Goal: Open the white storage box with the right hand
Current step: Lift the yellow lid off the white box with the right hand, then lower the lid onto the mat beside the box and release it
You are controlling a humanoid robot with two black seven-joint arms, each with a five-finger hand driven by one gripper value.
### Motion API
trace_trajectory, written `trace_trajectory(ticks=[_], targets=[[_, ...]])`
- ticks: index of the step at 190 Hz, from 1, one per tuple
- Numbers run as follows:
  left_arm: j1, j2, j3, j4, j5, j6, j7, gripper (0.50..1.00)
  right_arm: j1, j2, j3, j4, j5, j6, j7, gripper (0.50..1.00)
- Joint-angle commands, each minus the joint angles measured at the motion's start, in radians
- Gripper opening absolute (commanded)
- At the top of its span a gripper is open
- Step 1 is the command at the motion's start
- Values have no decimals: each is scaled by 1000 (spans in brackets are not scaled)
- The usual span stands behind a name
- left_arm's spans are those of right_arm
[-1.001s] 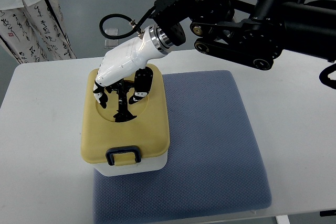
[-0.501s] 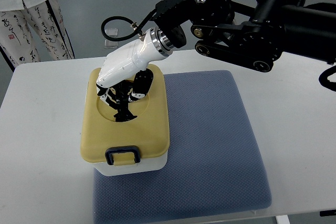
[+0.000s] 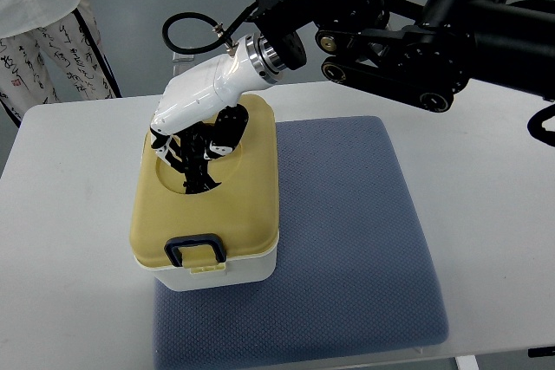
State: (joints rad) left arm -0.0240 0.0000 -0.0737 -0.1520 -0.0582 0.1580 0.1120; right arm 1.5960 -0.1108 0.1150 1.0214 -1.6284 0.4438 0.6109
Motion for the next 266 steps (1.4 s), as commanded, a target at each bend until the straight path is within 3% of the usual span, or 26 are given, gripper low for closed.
trace_trajectory(ticks=[1, 64, 134, 198, 266], targets=[[1, 0, 0, 0, 0, 0, 0, 1000, 5, -12, 43, -3, 1, 1, 0, 500], [0, 0, 0, 0, 0, 0, 0, 1000, -7, -196, 141, -20, 2, -13, 0, 500], [1, 0, 0, 0, 0, 0, 0, 1000, -156, -412, 152, -50, 1, -145, 0, 500], [0, 0, 0, -1, 0, 0, 0, 1000, -355, -434, 150, -109, 1, -269, 0, 500], [1, 0, 0, 0, 0, 0, 0, 1000, -490, -411, 140, -150, 1, -344, 0, 500]])
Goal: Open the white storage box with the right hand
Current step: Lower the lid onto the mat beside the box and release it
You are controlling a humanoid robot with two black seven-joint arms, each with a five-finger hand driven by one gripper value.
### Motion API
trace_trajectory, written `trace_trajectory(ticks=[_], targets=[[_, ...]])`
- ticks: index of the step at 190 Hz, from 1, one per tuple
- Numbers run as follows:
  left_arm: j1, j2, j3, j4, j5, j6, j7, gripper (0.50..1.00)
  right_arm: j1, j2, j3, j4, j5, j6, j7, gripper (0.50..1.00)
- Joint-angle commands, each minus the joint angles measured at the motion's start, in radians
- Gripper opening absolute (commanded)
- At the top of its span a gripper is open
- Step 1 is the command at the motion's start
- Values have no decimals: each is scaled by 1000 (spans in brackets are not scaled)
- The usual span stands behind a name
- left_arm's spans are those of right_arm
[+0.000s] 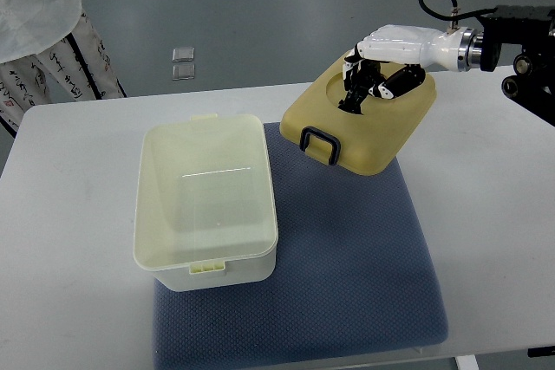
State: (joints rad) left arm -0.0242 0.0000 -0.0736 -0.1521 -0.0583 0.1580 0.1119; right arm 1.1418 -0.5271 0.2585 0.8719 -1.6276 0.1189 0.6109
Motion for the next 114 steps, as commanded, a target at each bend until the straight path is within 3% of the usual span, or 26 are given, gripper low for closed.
trace_trajectory(ticks=[1, 70, 94, 99, 101, 108, 114], targets=[[1, 0, 0, 0, 0, 0, 0, 1000, -39, 6, -2, -1, 0, -22, 0, 500], [0, 0, 0, 0, 0, 0, 0, 1000, -157, 73, -5, -2, 0, -73, 0, 502], [0, 0, 0, 0, 0, 0, 0, 1000, -182, 84, -5, -4, 0, -108, 0, 605], [1, 0, 0, 0, 0, 0, 0, 1000, -186, 87, -5, -4, 0, -117, 0, 666], [1, 0, 0, 0, 0, 0, 0, 1000, -186, 87, -5, -4, 0, -117, 0, 666], [1, 0, 0, 0, 0, 0, 0, 1000, -194, 93, -4, -4, 0, -131, 0, 776], [0, 0, 0, 0, 0, 0, 0, 1000, -203, 96, -2, -4, 2, -142, 0, 815]])
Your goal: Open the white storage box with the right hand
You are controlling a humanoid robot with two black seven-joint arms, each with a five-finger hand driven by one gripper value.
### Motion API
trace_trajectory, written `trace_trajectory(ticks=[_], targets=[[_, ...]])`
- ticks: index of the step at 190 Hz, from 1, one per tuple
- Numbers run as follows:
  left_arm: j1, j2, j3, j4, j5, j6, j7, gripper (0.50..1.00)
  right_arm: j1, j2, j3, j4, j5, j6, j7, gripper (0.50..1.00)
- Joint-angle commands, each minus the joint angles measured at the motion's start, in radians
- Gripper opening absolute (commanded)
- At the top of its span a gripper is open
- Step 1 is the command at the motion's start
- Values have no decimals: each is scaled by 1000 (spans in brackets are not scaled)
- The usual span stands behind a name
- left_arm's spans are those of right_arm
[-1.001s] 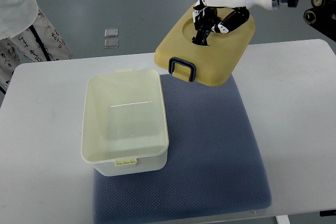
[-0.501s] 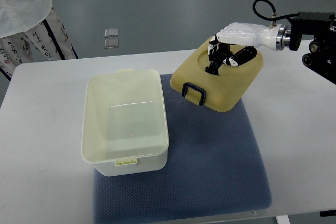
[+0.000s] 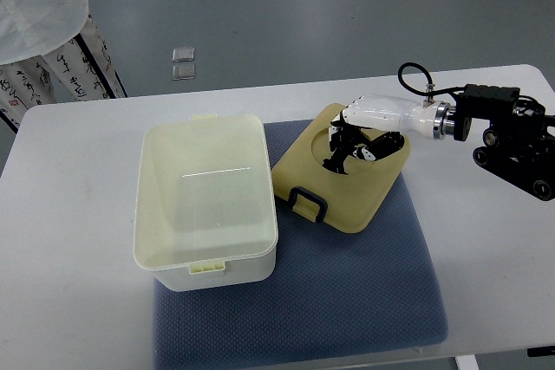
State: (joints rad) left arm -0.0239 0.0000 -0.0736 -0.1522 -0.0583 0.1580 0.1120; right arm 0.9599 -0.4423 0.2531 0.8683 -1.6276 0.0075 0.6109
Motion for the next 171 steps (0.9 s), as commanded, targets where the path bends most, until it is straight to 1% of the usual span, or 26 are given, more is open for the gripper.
trace_trajectory(ticks=[1, 15, 20, 31, 34, 49, 72, 114, 134, 154, 171], targets=[[-1, 0, 0, 0, 0, 0, 0, 1000, -21, 11, 3, 0, 2, -31, 0, 815], [1, 0, 0, 0, 0, 0, 0, 1000, -36, 25, 3, 0, 3, -41, 0, 834], [-1, 0, 0, -1, 0, 0, 0, 1000, -39, 25, 3, 0, 8, -43, 0, 862], [1, 0, 0, 0, 0, 0, 0, 1000, -39, 28, 5, 1, 8, -43, 0, 881], [1, 0, 0, 0, 0, 0, 0, 1000, -41, 30, 5, 1, 9, -43, 0, 893], [1, 0, 0, 0, 0, 0, 0, 1000, -41, 31, 6, 1, 9, -40, 0, 897], [-1, 0, 0, 0, 0, 0, 0, 1000, -39, 24, 8, 3, 41, -35, 0, 923], [1, 0, 0, 0, 0, 0, 0, 1000, -20, 4, 20, 21, 160, -38, 0, 924], [-1, 0, 0, 0, 0, 0, 0, 1000, -9, -1, 60, 26, 215, -34, 0, 924], [-1, 0, 0, 0, 0, 0, 0, 1000, -10, 1, 100, 24, 288, -18, 0, 924], [1, 0, 0, 0, 0, 0, 0, 1000, -15, 16, 164, 23, 413, 12, 0, 924]])
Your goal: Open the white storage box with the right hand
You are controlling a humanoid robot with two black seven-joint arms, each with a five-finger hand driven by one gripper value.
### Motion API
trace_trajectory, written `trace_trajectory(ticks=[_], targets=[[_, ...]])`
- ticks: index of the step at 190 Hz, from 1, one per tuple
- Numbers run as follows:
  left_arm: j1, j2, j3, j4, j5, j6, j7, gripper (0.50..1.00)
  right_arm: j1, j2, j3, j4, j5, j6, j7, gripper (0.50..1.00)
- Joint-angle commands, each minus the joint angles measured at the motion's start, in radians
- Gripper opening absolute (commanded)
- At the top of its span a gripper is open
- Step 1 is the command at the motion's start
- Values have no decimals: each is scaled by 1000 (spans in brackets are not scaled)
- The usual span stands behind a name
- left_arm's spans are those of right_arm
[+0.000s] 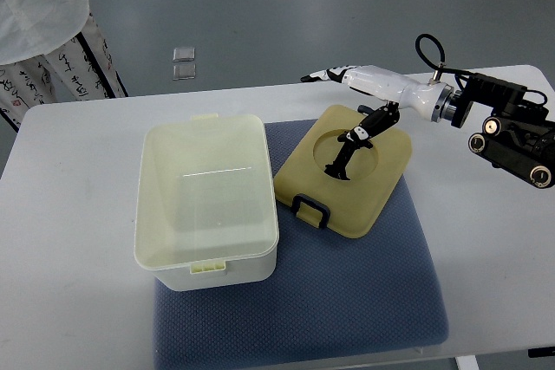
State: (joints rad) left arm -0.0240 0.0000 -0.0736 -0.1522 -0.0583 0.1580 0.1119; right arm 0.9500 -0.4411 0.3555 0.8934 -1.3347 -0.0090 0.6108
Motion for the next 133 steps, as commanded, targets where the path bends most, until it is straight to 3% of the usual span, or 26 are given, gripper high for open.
trace_trajectory(ticks=[1, 22, 53, 102, 133], targets=[[1, 0, 0, 0, 0, 0, 0, 1000, -5, 16, 68, -1, 137, 34, 0, 924], [-1, 0, 0, 0, 0, 0, 0, 1000, -8, 31, 131, -7, 354, 76, 0, 924], [1, 0, 0, 0, 0, 0, 0, 1000, -20, 47, 151, -33, 635, 80, 0, 924], [1, 0, 0, -1, 0, 0, 0, 1000, -69, 87, 186, -192, 1023, 81, 0, 924], [1, 0, 0, -1, 0, 0, 0, 1000, -94, 93, 186, -251, 1125, 84, -6, 924]])
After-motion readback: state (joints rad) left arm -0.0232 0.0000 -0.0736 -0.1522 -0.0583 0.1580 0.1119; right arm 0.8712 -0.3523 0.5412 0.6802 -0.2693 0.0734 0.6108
